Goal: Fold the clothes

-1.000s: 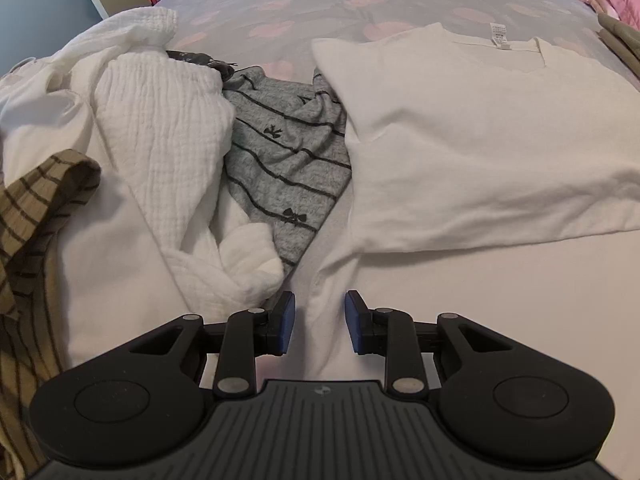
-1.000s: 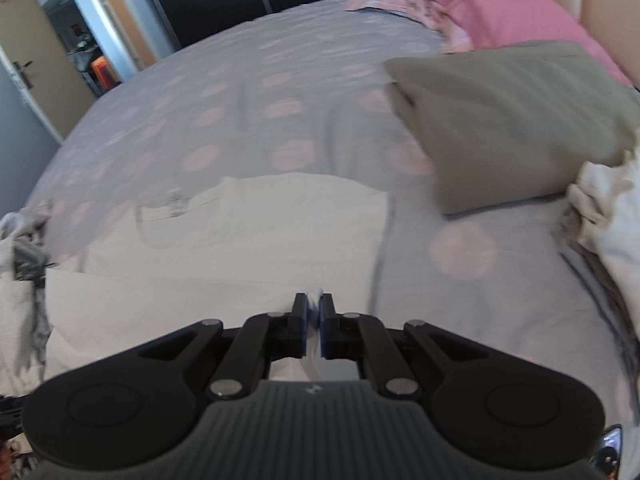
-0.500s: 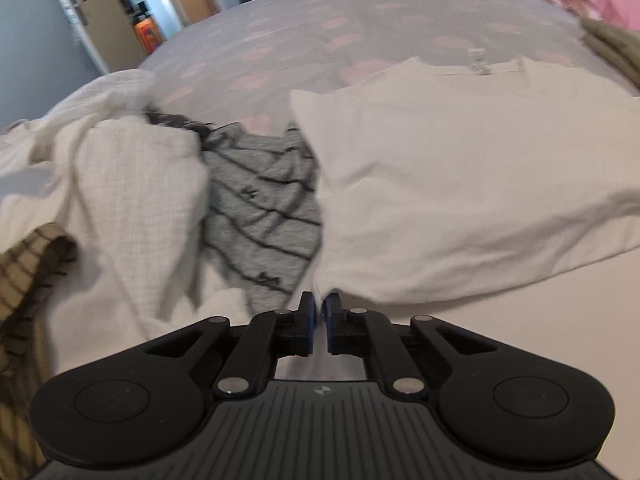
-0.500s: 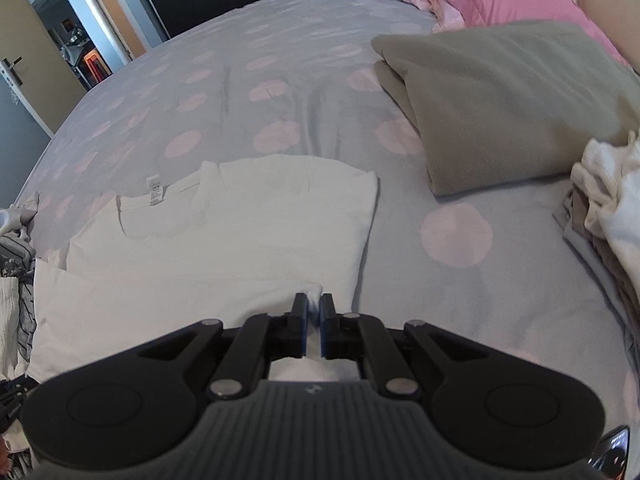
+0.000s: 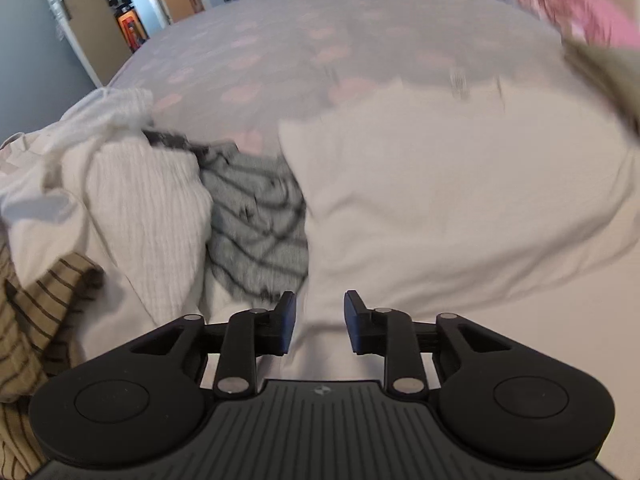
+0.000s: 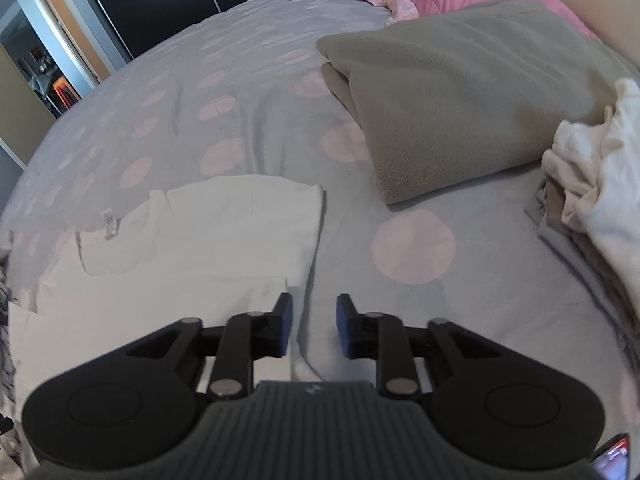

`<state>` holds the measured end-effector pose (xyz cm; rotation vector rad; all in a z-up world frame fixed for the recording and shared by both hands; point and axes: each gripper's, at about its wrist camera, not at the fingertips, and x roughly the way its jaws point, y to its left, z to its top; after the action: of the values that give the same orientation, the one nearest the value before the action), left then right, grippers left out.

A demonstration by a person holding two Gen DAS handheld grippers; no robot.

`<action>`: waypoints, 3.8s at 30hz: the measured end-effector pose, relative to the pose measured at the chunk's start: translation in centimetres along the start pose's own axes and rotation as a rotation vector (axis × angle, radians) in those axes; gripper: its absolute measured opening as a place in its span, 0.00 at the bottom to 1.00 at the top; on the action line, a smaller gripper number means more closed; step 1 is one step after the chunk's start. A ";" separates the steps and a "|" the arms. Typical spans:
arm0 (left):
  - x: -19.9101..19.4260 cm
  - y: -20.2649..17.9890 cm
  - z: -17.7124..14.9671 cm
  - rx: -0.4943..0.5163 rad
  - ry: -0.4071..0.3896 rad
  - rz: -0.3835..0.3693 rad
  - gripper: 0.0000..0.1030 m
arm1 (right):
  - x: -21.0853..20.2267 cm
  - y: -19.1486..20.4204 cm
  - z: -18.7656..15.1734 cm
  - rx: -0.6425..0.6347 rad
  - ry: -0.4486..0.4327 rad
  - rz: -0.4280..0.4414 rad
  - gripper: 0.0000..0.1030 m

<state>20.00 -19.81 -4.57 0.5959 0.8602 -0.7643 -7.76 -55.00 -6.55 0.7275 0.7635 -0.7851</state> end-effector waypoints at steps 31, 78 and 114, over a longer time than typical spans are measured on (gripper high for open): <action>11.6 4.3 8.8 -0.317 -0.040 -0.021 0.05 | 5.5 0.7 2.0 -0.011 0.108 0.221 0.16; 6.8 1.5 -0.7 -0.091 0.082 -0.144 0.21 | 3.2 2.2 -3.3 -0.196 0.113 0.048 0.26; 6.4 2.2 -1.6 -0.055 0.105 -0.056 0.18 | 4.5 3.2 -4.6 -0.288 0.168 -0.081 0.00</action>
<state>23.76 -19.62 -10.43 0.5691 0.9955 -0.7627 -4.40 -51.23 -11.68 0.5093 1.0390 -0.6738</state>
